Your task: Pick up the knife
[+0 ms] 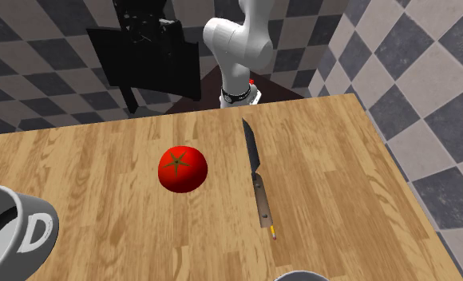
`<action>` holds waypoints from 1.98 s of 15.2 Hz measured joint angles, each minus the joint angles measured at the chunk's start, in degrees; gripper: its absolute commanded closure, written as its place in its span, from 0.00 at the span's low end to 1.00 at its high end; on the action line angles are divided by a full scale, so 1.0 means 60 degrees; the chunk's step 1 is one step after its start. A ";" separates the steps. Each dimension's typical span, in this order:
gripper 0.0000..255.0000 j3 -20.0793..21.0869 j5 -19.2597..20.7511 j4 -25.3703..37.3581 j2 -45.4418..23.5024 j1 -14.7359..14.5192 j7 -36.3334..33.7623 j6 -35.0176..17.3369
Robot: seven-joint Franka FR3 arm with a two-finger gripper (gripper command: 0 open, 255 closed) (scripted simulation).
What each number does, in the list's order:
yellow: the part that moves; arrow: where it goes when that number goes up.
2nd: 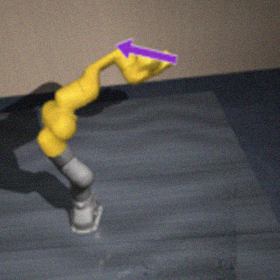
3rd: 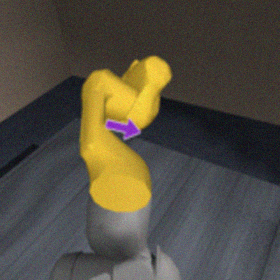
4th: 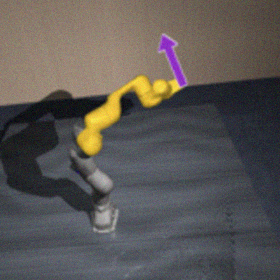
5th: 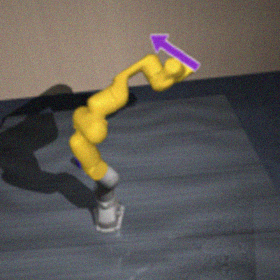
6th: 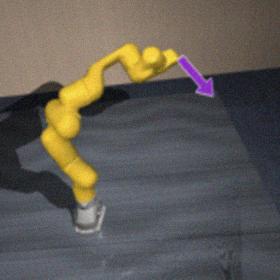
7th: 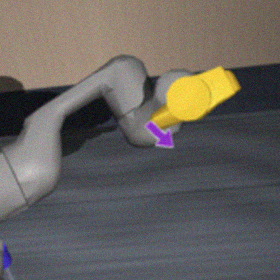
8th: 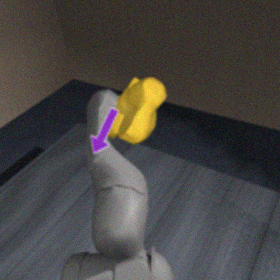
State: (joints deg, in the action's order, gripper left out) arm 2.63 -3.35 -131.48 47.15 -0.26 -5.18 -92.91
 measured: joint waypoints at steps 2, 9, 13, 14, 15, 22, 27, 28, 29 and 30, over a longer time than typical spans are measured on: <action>0.00 0.0037 -0.0026 -0.0090 -0.0025 -0.0060 0.0055 -0.0105; 0.00 0.0721 -0.0462 -0.1087 -0.0476 -0.0944 0.0643 -0.1433; 0.00 0.1143 -0.0713 -0.1693 -0.0921 -0.1486 0.1050 -0.2413; 0.00 0.1264 -0.0781 -0.1800 -0.1070 -0.1626 0.1134 -0.2655; 0.00 0.1361 -0.0823 -0.1858 -0.1278 -0.1743 0.1253 -0.2903; 0.00 0.2188 -0.1205 -0.2469 -0.2379 -0.2681 0.1895 -0.4496; 0.00 0.2820 -0.1422 -0.2855 -0.3260 -0.3332 0.2311 -0.5671; 0.00 0.2984 -0.1457 -0.2910 -0.3494 -0.3464 0.2353 -0.5946; 0.00 0.3051 -0.1475 -0.2927 -0.3573 -0.3536 0.2395 -0.6034; 0.00 0.3088 -0.1491 -0.3017 -0.3649 -0.3570 0.2434 -0.6194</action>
State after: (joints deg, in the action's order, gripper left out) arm 21.16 -12.29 -149.58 25.25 -21.67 9.43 -130.08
